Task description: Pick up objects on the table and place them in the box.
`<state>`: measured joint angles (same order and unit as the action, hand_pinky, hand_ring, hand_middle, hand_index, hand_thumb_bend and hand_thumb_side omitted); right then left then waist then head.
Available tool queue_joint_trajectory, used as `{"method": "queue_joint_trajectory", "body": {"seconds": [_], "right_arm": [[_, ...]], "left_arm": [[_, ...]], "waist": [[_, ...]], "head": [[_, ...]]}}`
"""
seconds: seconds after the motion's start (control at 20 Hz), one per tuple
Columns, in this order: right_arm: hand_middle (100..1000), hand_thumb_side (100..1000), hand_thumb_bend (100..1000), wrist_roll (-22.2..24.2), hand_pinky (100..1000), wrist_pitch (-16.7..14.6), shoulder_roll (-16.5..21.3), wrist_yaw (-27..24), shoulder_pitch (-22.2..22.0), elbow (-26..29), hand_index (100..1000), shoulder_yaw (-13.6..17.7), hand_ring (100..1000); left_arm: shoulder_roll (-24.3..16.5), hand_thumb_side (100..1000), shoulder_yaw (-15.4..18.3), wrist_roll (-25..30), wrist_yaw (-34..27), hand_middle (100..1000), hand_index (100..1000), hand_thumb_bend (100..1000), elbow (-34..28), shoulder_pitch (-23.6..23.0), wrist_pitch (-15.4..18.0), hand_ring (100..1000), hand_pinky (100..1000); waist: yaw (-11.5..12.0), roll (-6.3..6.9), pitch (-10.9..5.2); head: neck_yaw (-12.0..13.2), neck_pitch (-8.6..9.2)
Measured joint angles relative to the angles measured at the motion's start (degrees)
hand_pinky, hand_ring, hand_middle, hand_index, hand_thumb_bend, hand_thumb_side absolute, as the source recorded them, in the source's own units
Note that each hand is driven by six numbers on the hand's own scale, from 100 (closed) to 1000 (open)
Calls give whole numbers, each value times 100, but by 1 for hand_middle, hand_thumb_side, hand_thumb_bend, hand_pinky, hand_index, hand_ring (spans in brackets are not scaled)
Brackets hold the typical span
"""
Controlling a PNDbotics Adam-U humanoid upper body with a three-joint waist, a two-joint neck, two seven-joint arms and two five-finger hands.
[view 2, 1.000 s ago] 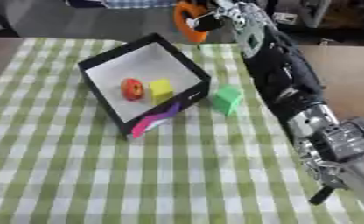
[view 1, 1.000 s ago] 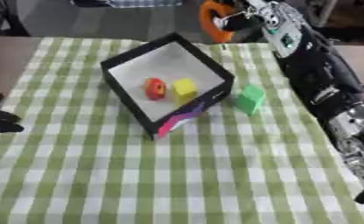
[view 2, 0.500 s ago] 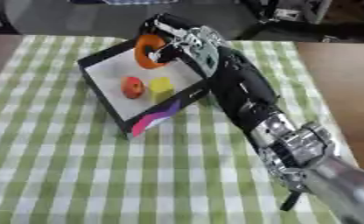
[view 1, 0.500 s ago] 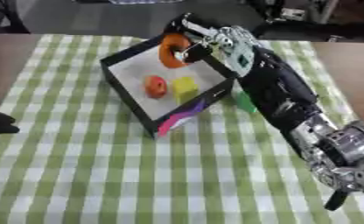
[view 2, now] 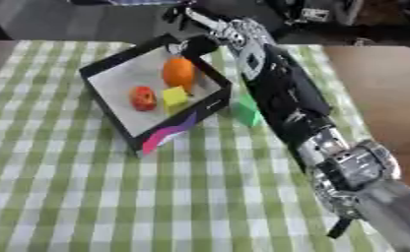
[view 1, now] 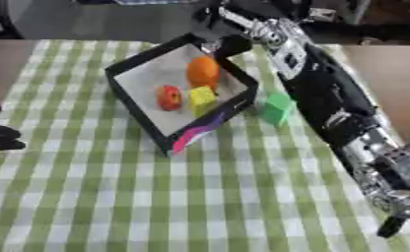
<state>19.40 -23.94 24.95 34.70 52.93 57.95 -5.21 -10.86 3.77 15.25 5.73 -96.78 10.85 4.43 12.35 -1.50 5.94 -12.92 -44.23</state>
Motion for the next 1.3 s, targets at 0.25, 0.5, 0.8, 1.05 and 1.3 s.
{"method": "queue_joint_trajectory", "body": {"seconds": [0.25, 0.5, 0.8, 1.05, 1.3], "right_arm": [[832, 485, 134, 460, 893, 144, 961, -1077, -886, 1398, 913, -97, 782], [872, 504, 147, 1246, 903, 217, 1744, -1750, -2419, 2459, 932, -227, 834], [908, 502, 171, 2318, 914, 226, 1945, -1850, -2708, 2712, 944, -601, 879], [909, 502, 182, 2493, 916, 196, 1866, -1721, -2576, 2559, 943, -696, 879], [939, 521, 206, 2418, 927, 147, 1740, -1576, -2454, 2345, 957, -719, 909]], "left_arm": [[-72, 1000, 72, -65, 40, 559, 913, 101, 0, -40, -22, 551, 685], [-91, 1000, 114, -117, 67, 559, 913, 101, 0, -70, -33, 551, 686], [-115, 1000, 125, -127, 79, 558, 913, 100, 0, -70, -38, 551, 686], [-115, 1000, 129, -127, 79, 558, 913, 101, 0, -70, -38, 551, 686], [-115, 1000, 130, -127, 79, 558, 913, 101, 0, -70, -38, 551, 686]], "waist": [[-110, -62, -5], [-208, -140, -6], [-159, -140, -6], [-136, -140, -6], [-123, -140, -5]], "head": [[142, 0], [280, 0], [306, 0], [319, 0], [320, 0]]}}
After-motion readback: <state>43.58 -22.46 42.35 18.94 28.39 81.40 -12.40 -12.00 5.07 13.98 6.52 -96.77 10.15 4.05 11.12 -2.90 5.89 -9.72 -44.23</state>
